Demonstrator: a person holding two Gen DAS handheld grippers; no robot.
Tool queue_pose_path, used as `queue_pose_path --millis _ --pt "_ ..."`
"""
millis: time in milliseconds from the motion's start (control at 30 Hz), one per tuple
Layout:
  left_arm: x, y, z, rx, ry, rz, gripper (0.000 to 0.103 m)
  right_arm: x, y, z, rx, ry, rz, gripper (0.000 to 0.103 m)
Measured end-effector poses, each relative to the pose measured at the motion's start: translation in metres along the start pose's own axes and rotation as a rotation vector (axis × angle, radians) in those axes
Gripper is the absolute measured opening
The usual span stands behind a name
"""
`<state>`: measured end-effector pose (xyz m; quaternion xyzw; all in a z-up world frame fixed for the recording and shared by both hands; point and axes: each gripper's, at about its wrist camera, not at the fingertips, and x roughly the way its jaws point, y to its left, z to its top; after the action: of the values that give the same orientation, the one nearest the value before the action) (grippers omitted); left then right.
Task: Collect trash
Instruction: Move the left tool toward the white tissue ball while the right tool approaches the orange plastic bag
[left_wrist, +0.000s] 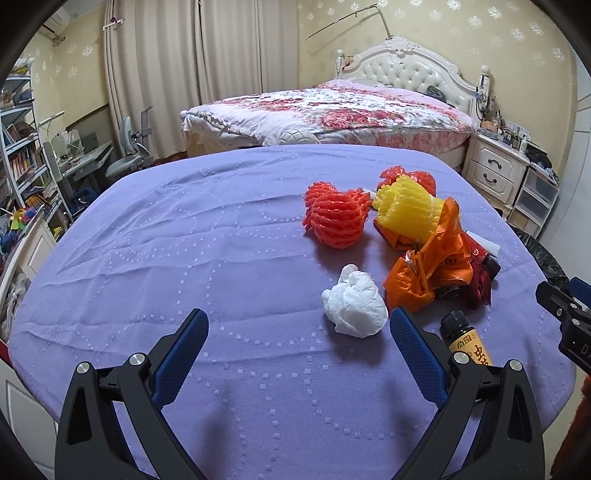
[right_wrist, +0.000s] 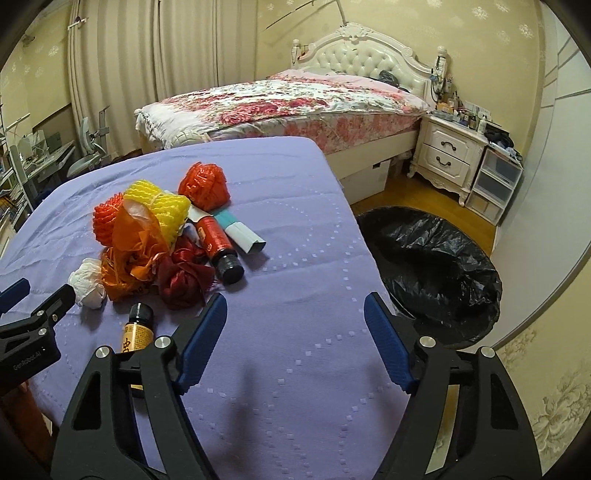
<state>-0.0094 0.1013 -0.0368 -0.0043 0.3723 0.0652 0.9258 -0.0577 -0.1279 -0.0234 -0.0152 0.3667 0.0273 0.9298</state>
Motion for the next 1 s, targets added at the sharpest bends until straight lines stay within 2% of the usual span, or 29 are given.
queue_pose_path --millis 133,267,333,433,500,700,1000 --pt "0.009 -0.005 0.001 0.013 0.015 -0.017 0.093 0.003 0.006 0.005 -0.008 0.007 0.003 0.075" --pt "0.018 -0.006 0.004 0.019 0.046 -0.056 0.073 0.005 0.008 0.006 -0.015 0.012 0.000 0.075" --pt "0.017 -0.004 0.005 0.010 0.051 -0.068 0.073 0.006 0.010 0.007 -0.017 0.013 0.002 0.075" --pt "0.015 -0.005 0.006 0.022 0.040 -0.075 0.063 0.008 0.013 0.008 -0.025 0.011 0.005 0.075" --pt "0.015 -0.007 0.007 0.032 0.041 -0.093 0.052 0.009 0.016 0.008 -0.028 0.010 0.011 0.075" --pt "0.008 0.000 0.004 0.012 0.034 -0.127 0.039 0.005 0.030 0.011 -0.058 -0.003 0.035 0.075" --pt "-0.006 0.038 0.004 -0.043 0.000 -0.065 0.036 0.003 0.066 0.022 -0.123 -0.017 0.099 0.075"
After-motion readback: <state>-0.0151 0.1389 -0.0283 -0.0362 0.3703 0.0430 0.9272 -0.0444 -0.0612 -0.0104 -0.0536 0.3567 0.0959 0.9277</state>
